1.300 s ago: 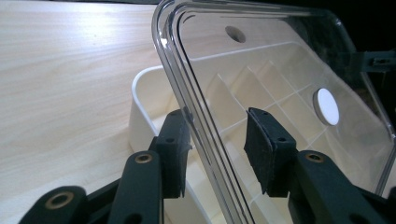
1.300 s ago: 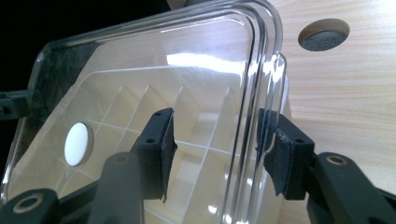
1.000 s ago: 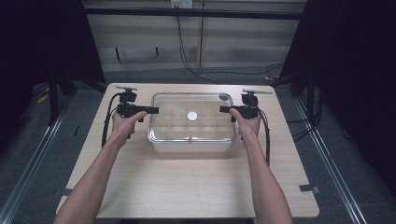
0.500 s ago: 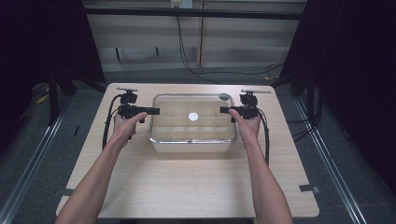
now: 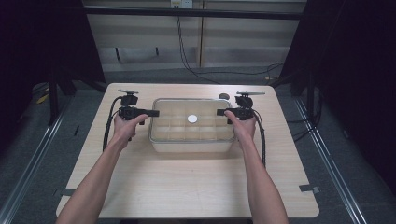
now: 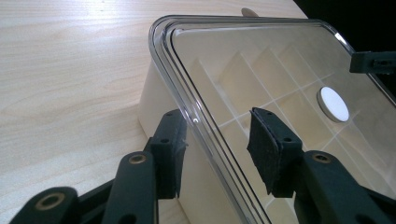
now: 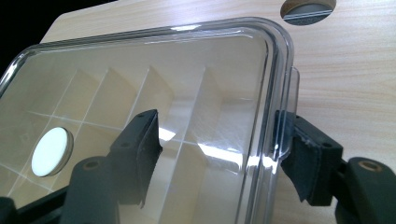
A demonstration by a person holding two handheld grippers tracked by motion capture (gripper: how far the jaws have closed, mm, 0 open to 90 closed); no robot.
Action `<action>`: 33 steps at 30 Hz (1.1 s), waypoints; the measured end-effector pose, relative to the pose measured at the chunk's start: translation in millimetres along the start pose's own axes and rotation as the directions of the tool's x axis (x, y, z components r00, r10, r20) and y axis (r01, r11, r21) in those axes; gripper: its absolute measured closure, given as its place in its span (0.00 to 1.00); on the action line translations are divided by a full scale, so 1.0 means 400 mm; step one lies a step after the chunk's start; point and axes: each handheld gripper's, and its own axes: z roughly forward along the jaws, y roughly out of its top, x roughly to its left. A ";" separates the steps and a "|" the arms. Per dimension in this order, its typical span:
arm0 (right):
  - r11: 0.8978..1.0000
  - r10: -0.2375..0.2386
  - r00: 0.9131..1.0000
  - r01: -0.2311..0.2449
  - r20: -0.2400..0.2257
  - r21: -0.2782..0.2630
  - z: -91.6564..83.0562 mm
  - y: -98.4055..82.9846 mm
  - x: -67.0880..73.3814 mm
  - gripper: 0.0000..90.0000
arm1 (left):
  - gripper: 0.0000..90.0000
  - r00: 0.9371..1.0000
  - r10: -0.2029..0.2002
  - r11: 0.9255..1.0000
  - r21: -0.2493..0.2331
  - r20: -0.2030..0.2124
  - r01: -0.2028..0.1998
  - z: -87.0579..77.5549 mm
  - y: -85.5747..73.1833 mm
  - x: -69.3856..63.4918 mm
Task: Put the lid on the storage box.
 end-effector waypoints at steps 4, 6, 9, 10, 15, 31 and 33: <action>1.000 -0.016 1.000 0.016 -0.014 0.022 -0.001 0.000 -0.003 0.34 | 0.62 1.000 0.000 1.000 0.010 0.003 0.000 0.003 0.000 0.004; 0.999 -0.027 0.999 0.027 -0.021 0.027 -0.001 0.000 -0.003 0.32 | 0.62 1.000 -0.016 1.000 0.002 0.001 0.016 0.006 -0.002 0.001; 0.997 -0.072 0.997 0.072 -0.027 0.030 0.000 -0.002 -0.001 0.29 | 0.60 1.000 0.003 1.000 0.018 -0.009 -0.003 0.004 -0.002 -0.004; 0.997 -0.074 0.997 0.075 -0.029 0.031 -0.001 -0.001 -0.002 0.30 | 0.59 1.000 0.005 1.000 0.012 -0.018 -0.005 0.004 -0.002 -0.007; 0.997 -0.073 0.996 0.074 -0.046 0.018 -0.015 -0.007 -0.006 0.29 | 0.53 0.998 0.042 0.999 0.017 -0.037 -0.041 -0.003 -0.002 -0.020; 0.993 -0.103 0.992 0.097 -0.079 -0.072 -0.102 -0.030 -0.007 0.30 | 0.45 0.997 0.055 0.998 -0.017 -0.054 -0.056 -0.070 -0.046 -0.028; 0.992 -0.108 0.991 0.102 -0.082 -0.077 -0.115 -0.030 -0.005 0.30 | 0.44 0.997 0.054 0.998 -0.021 -0.053 -0.055 -0.076 -0.053 -0.029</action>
